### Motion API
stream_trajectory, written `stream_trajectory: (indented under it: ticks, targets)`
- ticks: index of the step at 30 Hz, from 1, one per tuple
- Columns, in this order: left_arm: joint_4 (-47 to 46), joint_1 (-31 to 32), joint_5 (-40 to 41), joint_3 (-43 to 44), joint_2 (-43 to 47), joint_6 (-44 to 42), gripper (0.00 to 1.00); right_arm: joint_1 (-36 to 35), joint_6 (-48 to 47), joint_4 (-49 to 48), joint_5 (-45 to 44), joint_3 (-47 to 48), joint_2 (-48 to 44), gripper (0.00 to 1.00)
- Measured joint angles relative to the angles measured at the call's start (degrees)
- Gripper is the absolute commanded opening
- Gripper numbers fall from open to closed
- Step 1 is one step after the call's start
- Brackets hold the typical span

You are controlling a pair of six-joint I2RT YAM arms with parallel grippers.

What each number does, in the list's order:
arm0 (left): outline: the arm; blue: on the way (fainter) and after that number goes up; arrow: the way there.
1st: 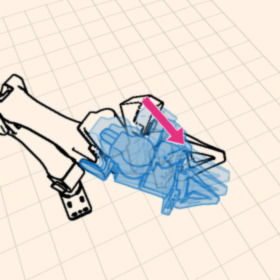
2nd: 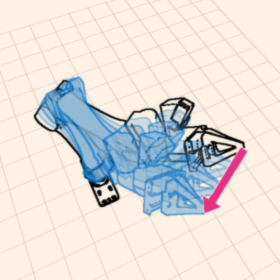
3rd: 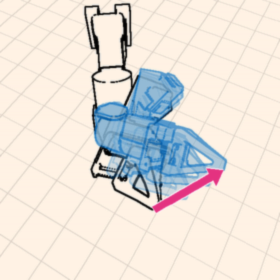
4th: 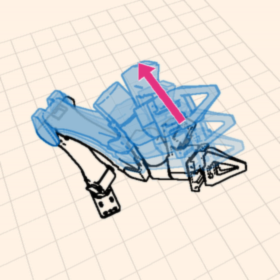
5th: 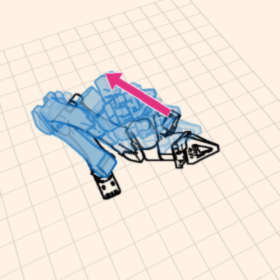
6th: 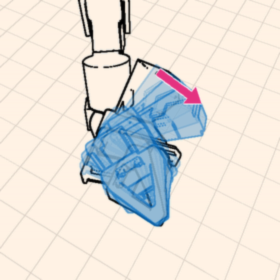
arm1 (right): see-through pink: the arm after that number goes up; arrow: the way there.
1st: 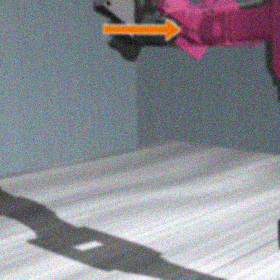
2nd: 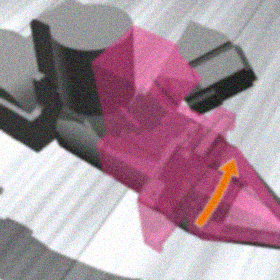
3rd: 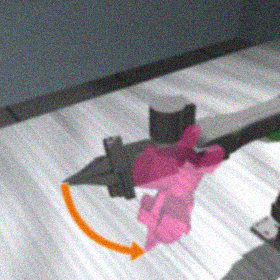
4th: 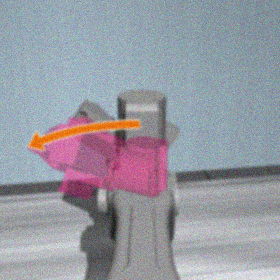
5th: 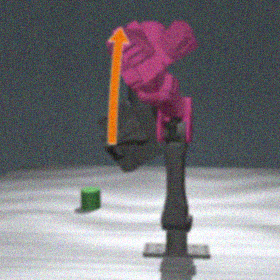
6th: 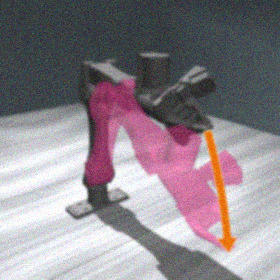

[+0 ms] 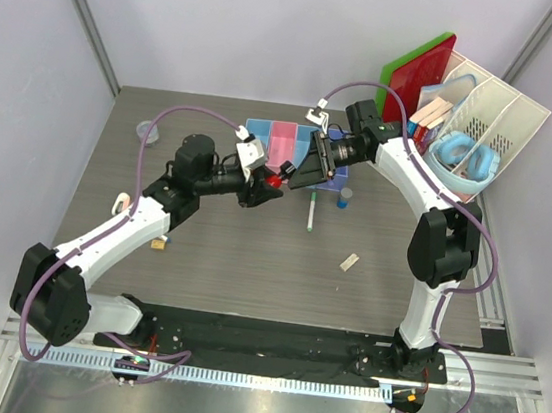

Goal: Sort the stationery into containers
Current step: Place the stationery in the storage box.

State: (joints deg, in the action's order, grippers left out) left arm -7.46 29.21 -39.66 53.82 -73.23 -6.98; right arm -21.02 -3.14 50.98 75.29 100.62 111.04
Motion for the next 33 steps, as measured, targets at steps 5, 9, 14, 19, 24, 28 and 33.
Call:
stream_trajectory:
  ticks: [5, 9, 14, 19, 24, 28, 33]
  targets:
    - [1.5, 0.1, 0.7, 0.1, 0.0, -1.7, 0.00, 0.0, 0.0, 0.0, 0.0, 0.1, 0.0, 0.74]
    - [3.7, 0.3, 2.2, 0.1, 0.7, -4.2, 0.00, 0.0, 0.0, 0.1, -0.3, 0.1, 0.0, 0.75]
    - [8.4, 0.4, 5.6, 0.4, 1.7, -8.8, 0.00, 1.0, -0.4, 0.7, -1.0, 0.4, 0.0, 0.75]
    - [16.9, 0.3, 9.2, 4.6, 0.6, -12.2, 0.00, 3.8, -1.1, 1.2, -3.8, 1.4, -0.7, 0.74]
    - [28.4, -0.4, 11.7, 19.0, -6.7, -16.0, 0.00, 6.8, -2.7, 1.9, -9.9, 1.7, -3.5, 0.75]
    - [38.5, -2.5, 13.1, 31.2, -14.9, -19.3, 0.00, 8.2, -6.3, 4.4, -15.4, 1.7, -6.6, 0.75]
    - [52.3, -7.1, 15.0, 52.3, -30.8, -23.4, 0.00, 9.3, -10.9, 6.9, -20.8, 0.2, -11.5, 0.75]
